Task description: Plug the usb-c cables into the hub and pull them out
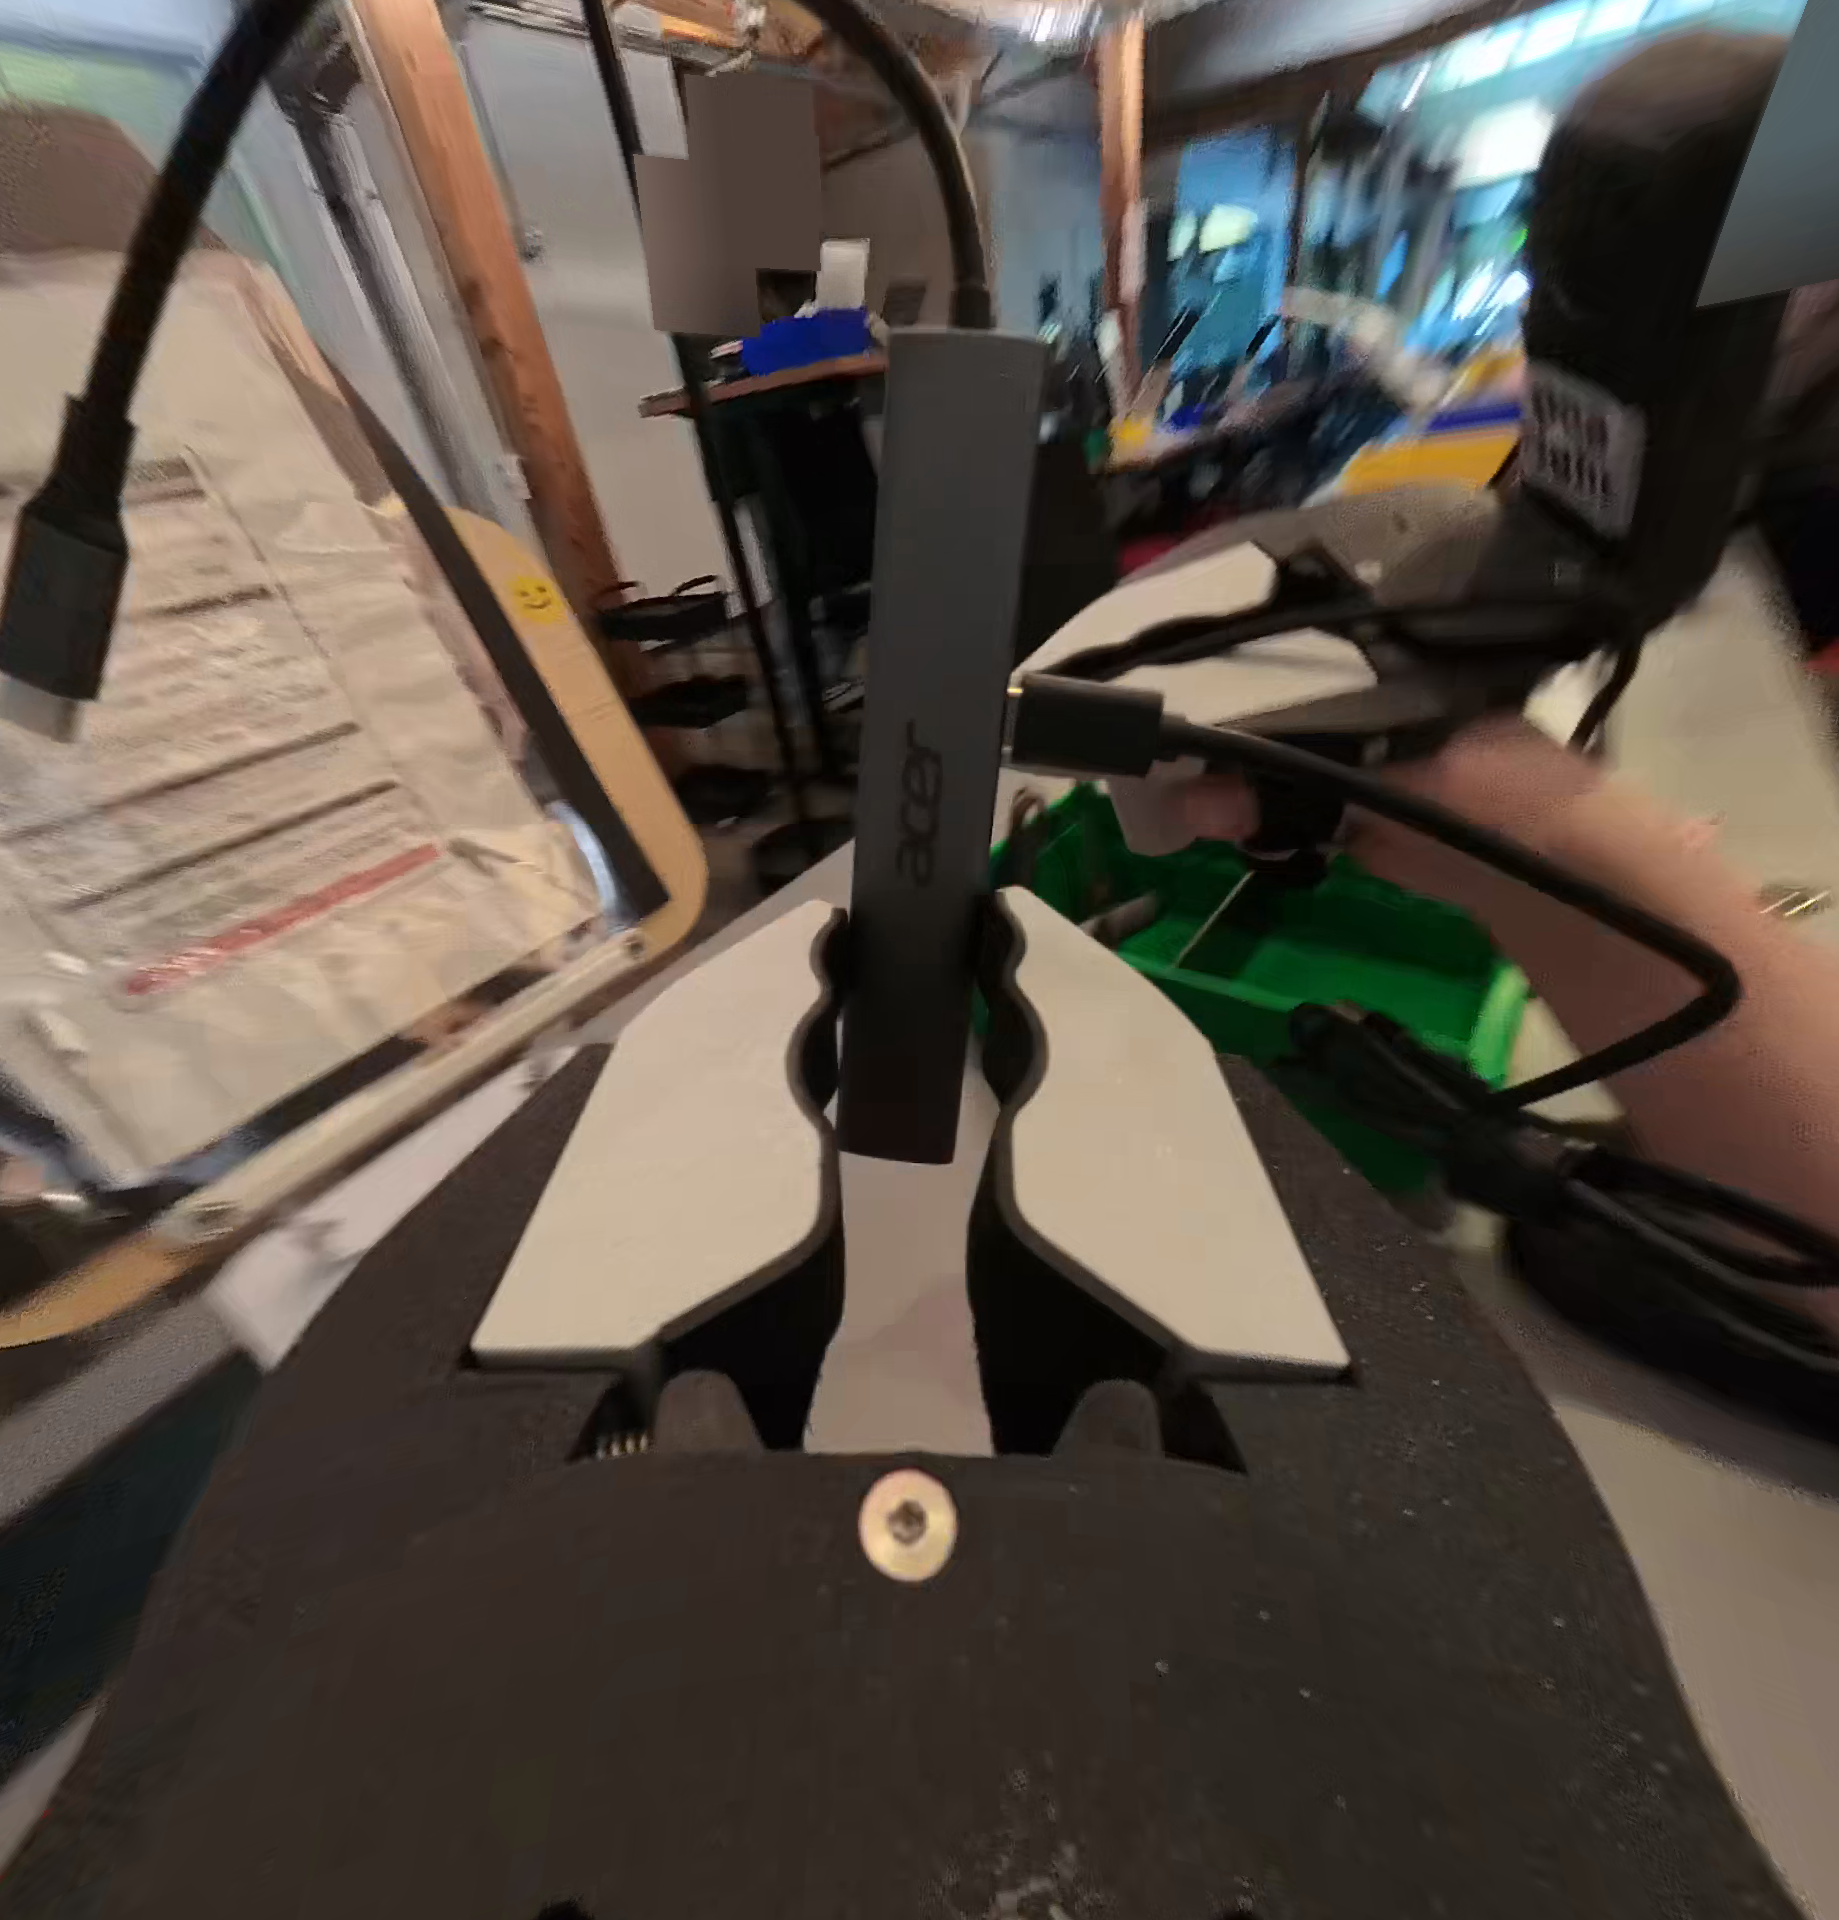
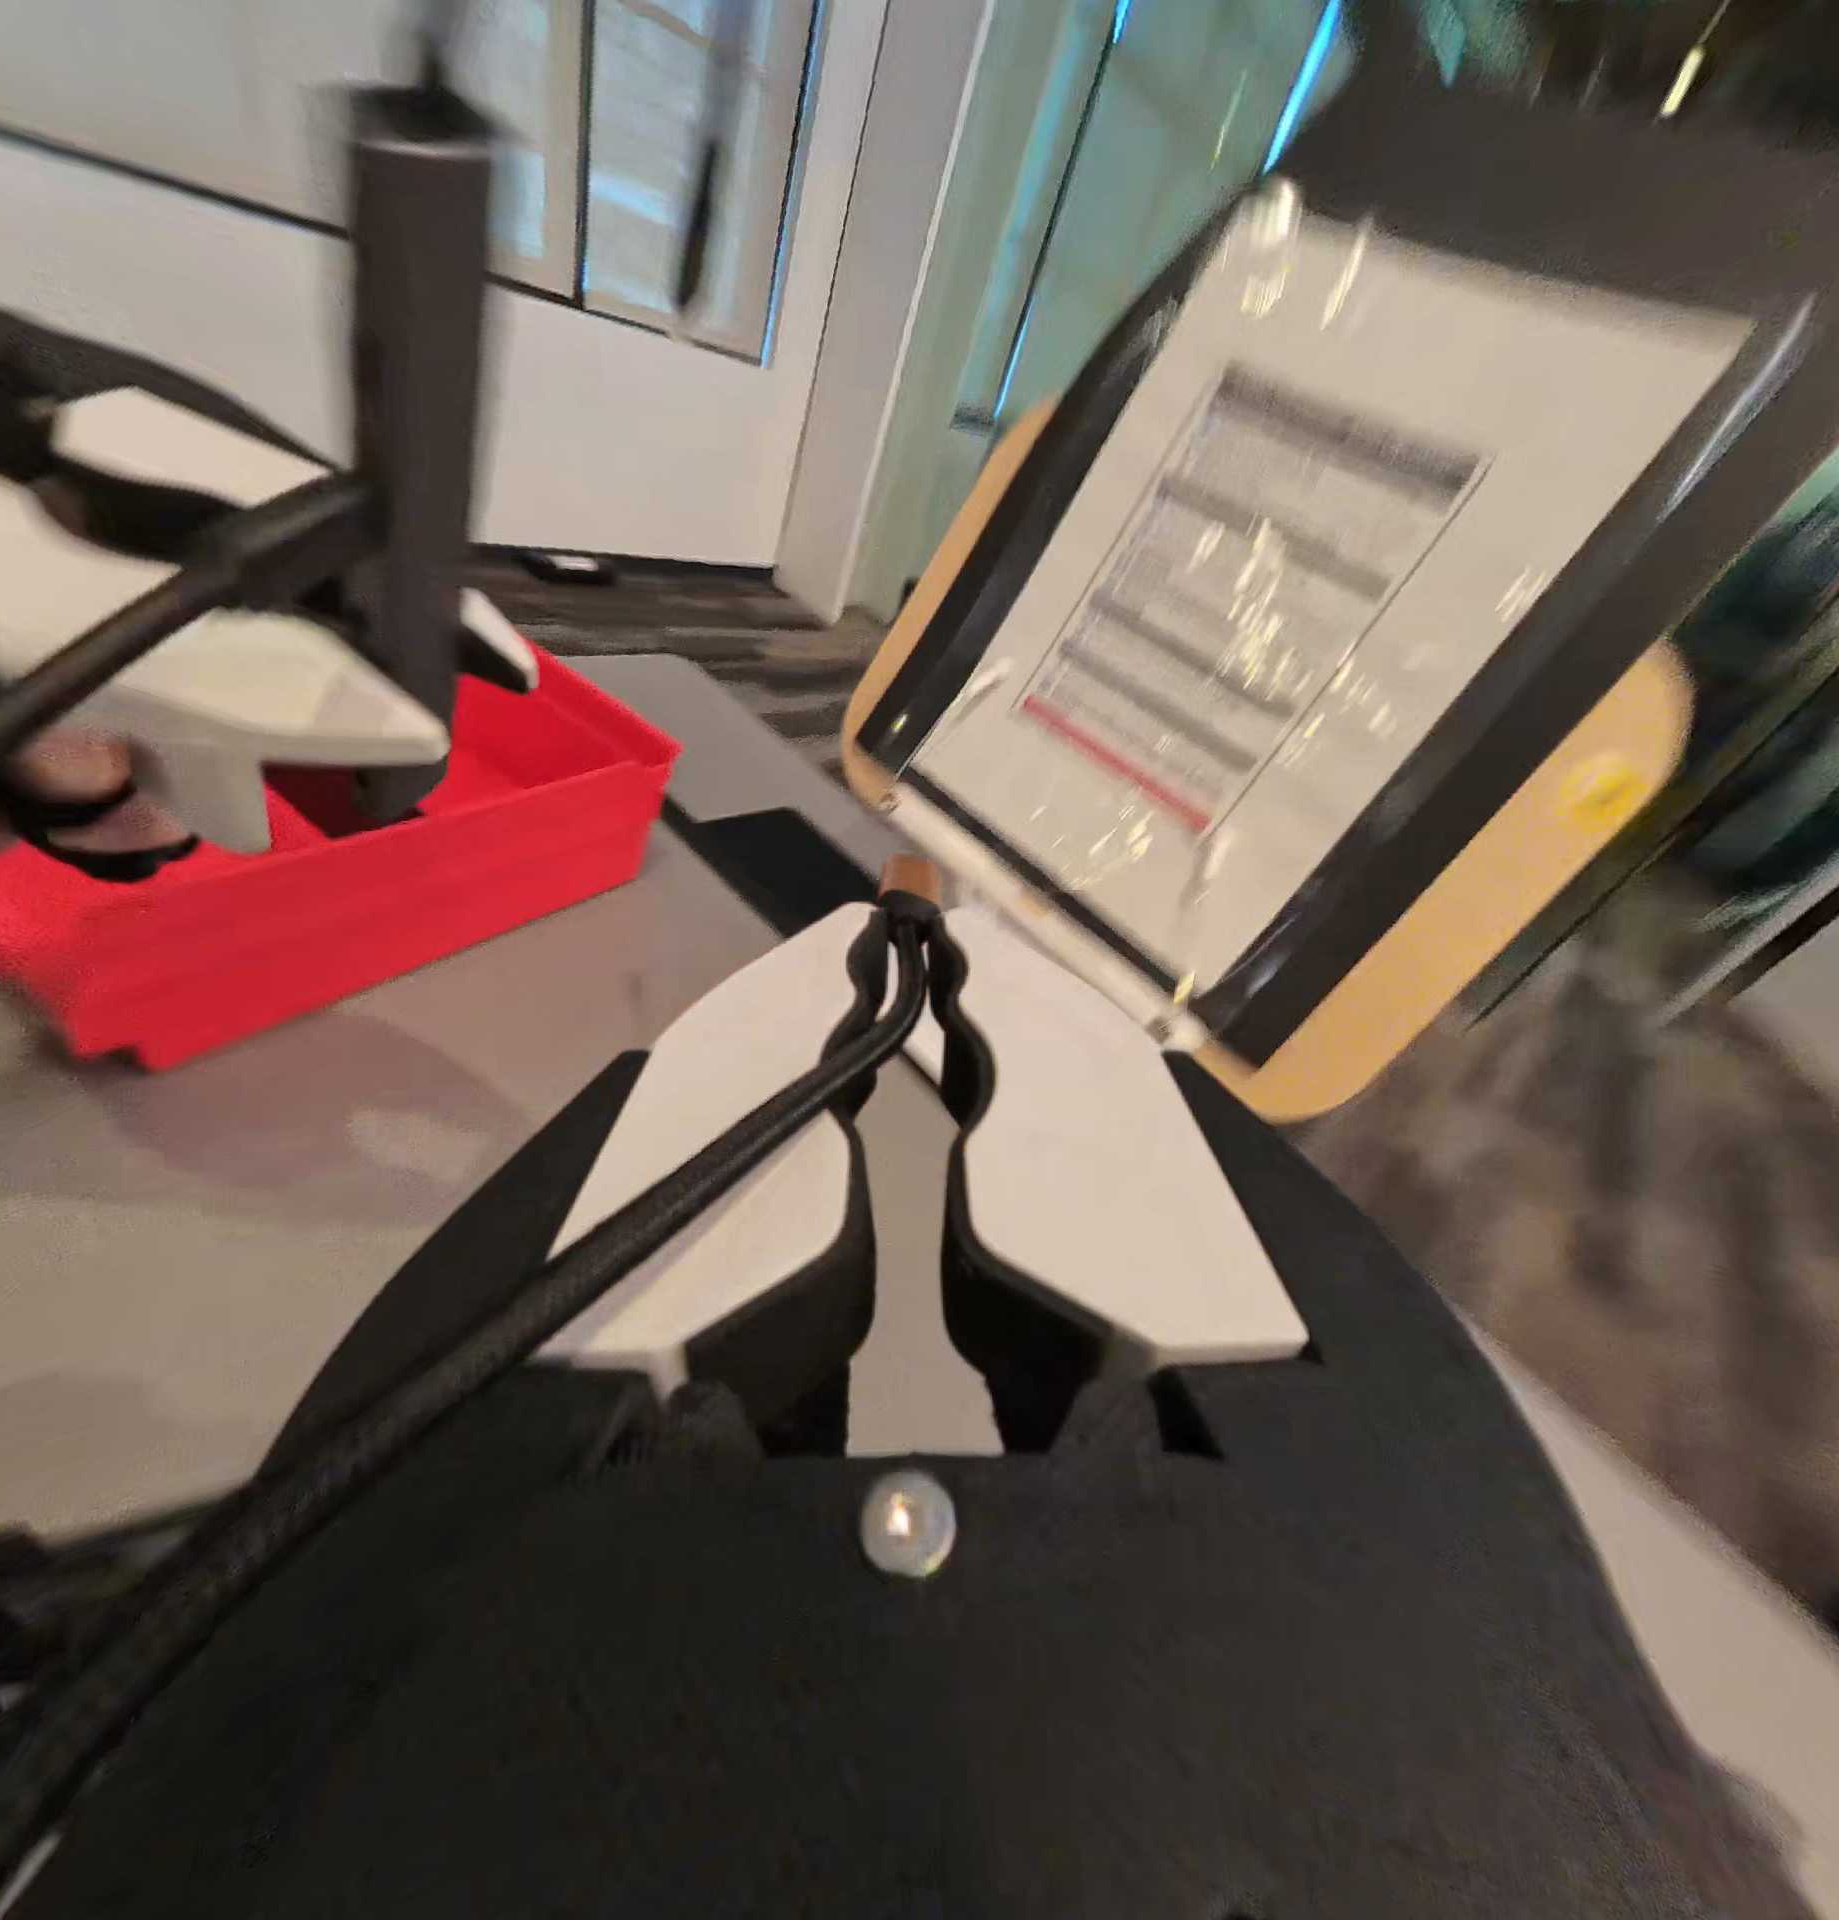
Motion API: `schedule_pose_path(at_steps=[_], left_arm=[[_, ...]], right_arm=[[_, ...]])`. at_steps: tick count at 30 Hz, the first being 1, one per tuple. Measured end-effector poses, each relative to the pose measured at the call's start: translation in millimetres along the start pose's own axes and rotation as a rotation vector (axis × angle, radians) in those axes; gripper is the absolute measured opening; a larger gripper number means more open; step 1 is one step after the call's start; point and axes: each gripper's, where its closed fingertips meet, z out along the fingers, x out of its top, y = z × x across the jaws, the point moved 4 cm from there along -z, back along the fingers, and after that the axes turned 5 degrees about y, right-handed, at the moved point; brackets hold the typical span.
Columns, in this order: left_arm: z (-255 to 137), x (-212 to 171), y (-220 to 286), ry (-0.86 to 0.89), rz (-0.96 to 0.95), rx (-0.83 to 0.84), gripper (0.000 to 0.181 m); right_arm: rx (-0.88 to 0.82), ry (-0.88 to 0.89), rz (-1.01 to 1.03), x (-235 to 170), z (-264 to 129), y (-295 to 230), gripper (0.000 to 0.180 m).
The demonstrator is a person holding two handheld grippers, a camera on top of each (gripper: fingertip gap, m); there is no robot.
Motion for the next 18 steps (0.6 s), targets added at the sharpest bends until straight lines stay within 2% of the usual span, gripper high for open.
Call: schedule_pose_path(at_steps=[3, 6, 11, 15, 18], left_arm=[[1, 1, -9, 0.089, -0.243, -0.125, 0.023], [0, -13, -15, 0.115, -0.382, -0.196, 0.023], [7, -28, -10, 0.093, -0.452, -0.269, 0.023], [13, -29, 0, 0.065, -0.441, -0.309, 0.023], [15, -28, 3, 0.067, -0.452, -0.326, 0.023]], right_arm=[[-0.094, 0.08, -0.264, 28, -16, -5, 0.008], [-0.105, 0.14, -0.494, 50, -24, -27, 0.008], [-0.005, 0.131, -0.626, 56, -20, -58, 0.008], [-0.079, 0.067, -0.772, 55, -21, -55, 0.009], [-0.061, 0.044, -0.79, 54, -22, -57, 0.009]])
